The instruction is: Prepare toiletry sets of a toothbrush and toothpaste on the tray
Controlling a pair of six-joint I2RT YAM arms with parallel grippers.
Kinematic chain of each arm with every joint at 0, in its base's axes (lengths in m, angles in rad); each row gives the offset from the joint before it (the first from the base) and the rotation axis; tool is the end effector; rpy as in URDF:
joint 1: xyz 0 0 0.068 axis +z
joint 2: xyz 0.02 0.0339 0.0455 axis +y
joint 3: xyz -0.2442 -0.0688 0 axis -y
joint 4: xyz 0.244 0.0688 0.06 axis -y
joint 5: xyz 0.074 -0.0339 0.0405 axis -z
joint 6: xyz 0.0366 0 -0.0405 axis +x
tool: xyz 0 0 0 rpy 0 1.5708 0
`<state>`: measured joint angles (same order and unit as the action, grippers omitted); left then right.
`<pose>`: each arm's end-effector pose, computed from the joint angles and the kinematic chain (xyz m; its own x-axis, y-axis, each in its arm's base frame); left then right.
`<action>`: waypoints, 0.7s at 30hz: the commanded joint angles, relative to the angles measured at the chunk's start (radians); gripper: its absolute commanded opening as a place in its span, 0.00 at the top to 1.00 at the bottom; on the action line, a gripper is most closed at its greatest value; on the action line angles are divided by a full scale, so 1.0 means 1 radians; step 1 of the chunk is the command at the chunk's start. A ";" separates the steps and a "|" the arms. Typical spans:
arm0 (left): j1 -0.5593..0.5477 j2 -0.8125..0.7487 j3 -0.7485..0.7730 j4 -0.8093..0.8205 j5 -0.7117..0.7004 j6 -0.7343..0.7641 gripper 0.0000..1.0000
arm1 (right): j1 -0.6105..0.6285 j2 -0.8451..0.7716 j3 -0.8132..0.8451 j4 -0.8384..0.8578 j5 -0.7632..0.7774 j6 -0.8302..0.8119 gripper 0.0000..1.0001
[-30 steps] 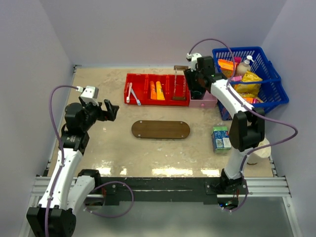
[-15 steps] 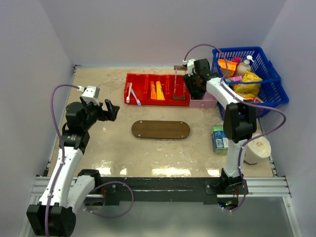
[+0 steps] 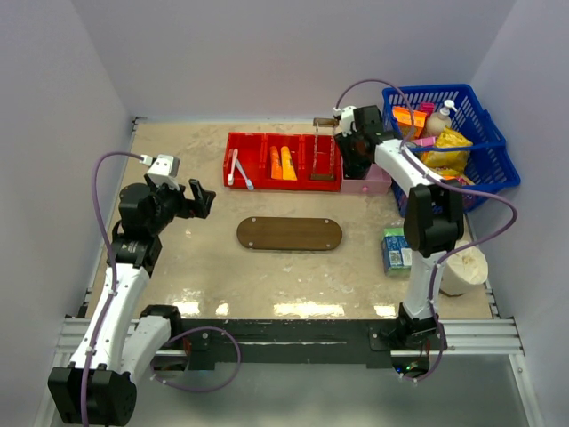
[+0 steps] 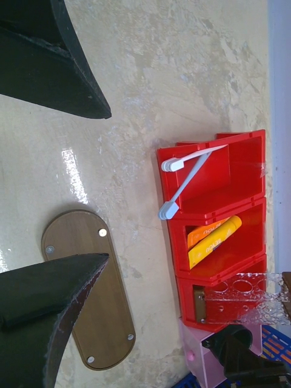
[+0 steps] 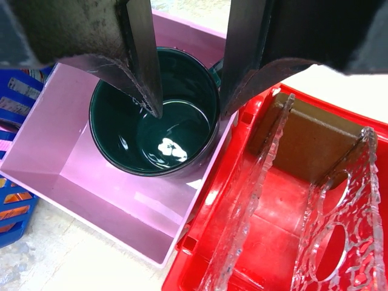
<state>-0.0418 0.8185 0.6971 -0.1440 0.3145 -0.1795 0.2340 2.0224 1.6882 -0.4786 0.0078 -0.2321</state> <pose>0.2069 -0.0200 0.2933 -0.3182 -0.1566 -0.9350 0.2858 0.9245 -0.2521 0.4405 0.1047 0.2295 -0.6353 -0.3879 -0.6677 -0.3831 0.9091 -0.1636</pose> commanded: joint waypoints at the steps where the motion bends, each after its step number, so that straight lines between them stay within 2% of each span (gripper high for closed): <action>1: -0.006 0.001 0.021 0.020 0.011 0.000 0.04 | -0.005 -0.030 -0.001 0.009 -0.005 -0.023 0.55; 13: -0.006 0.005 0.022 0.020 0.003 0.000 0.04 | -0.004 0.009 -0.009 0.009 -0.005 -0.018 0.56; 21: -0.006 0.014 0.027 0.011 -0.008 0.002 0.04 | -0.005 0.021 -0.016 0.018 -0.037 -0.015 0.60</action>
<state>-0.0418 0.8337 0.6971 -0.1474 0.3099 -0.1795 0.2344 2.0251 1.6783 -0.4782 -0.0036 -0.2371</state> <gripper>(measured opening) 0.955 0.408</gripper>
